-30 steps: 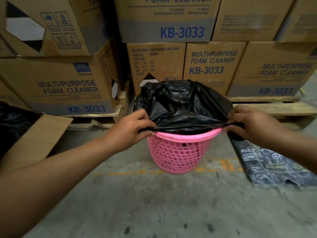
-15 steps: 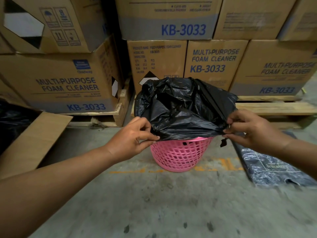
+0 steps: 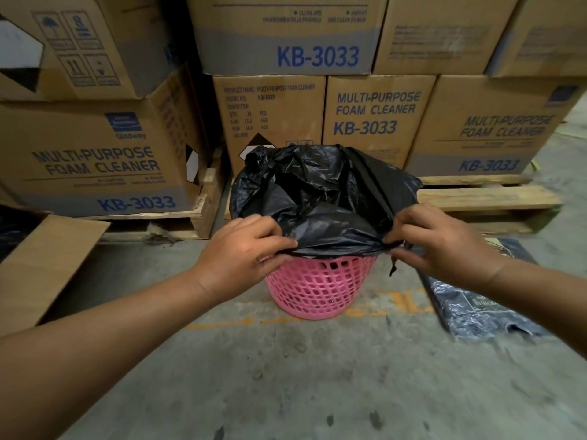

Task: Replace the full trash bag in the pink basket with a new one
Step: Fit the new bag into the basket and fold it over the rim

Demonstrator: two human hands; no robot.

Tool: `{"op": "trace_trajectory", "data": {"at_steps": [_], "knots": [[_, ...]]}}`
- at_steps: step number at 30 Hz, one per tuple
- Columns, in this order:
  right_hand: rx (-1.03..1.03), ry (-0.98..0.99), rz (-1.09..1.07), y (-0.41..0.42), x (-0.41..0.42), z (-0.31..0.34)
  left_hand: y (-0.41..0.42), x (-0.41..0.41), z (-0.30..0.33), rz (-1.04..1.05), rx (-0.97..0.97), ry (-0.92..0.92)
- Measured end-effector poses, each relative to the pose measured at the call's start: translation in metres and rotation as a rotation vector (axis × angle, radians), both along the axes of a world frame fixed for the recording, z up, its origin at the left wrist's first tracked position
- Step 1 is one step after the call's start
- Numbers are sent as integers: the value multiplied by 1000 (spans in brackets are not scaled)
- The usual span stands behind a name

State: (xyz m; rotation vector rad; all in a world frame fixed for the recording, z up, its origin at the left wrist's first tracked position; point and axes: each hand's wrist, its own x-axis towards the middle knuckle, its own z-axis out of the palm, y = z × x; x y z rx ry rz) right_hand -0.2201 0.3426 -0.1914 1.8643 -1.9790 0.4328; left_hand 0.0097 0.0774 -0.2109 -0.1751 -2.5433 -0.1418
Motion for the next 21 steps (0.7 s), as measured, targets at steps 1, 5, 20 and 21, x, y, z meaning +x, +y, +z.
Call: {"op": "trace_trajectory", "data": {"at_steps": [1, 5, 20, 21], "knots": [[-12, -12, 20, -1, 2, -1, 2, -1, -1, -31, 2, 15], [52, 48, 83, 2, 4, -6, 2, 2, -7, -132, -47, -14], [-151, -833, -687, -25, -28, 9, -37, -13, 24, 374, 294, -86], [-116, -942, -712, -29, -31, 7, -40, -18, 21, 399, 303, -166]]}}
